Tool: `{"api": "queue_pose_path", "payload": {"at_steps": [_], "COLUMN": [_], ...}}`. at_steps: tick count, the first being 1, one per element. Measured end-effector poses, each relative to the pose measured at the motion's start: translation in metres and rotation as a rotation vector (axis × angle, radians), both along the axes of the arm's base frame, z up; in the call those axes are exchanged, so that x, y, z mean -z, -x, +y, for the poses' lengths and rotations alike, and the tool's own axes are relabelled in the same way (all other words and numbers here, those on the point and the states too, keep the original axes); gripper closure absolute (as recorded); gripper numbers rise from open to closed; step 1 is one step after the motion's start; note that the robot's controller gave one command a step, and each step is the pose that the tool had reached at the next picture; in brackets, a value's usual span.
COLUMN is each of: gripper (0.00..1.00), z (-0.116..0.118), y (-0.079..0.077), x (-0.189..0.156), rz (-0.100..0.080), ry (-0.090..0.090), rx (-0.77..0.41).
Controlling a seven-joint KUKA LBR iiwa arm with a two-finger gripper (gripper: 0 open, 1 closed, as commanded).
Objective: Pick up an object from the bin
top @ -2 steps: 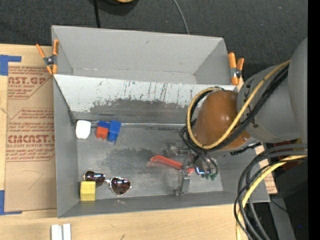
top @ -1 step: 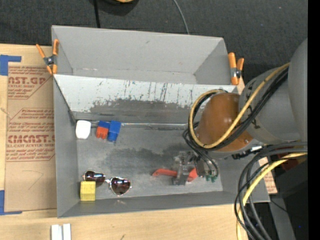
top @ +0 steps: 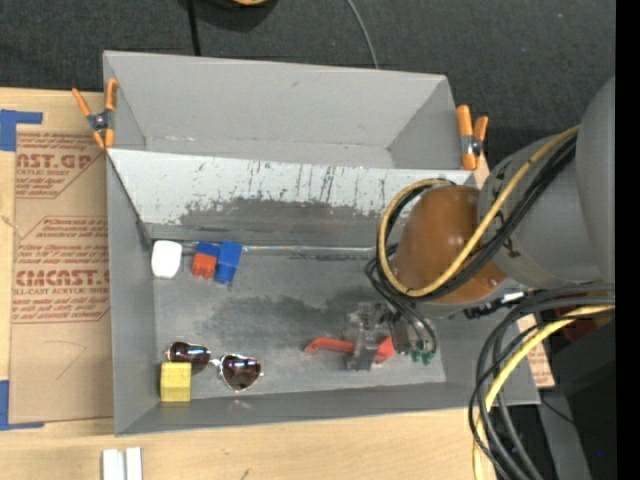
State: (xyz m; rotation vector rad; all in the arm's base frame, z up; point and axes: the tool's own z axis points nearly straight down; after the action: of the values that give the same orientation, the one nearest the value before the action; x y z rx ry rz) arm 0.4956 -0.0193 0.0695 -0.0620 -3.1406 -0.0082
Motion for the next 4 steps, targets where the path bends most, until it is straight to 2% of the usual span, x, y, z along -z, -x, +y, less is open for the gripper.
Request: {"api": "queue_pose_path", "payload": {"at_steps": [1,2,3,4], "gripper": [1.0,1.0,1.0,0.0], "z": [0.0,-0.012,-0.017,-0.007], "y": [0.004,-0.002,-0.006,-0.005], "x": [-0.041,-0.102,-0.149,-0.191], "rz": [0.01,0.004,-0.004,0.001], "ry": [0.0,0.0,0.001,-0.001], "rx": [-0.017,-0.127,-0.145,-0.075]}}
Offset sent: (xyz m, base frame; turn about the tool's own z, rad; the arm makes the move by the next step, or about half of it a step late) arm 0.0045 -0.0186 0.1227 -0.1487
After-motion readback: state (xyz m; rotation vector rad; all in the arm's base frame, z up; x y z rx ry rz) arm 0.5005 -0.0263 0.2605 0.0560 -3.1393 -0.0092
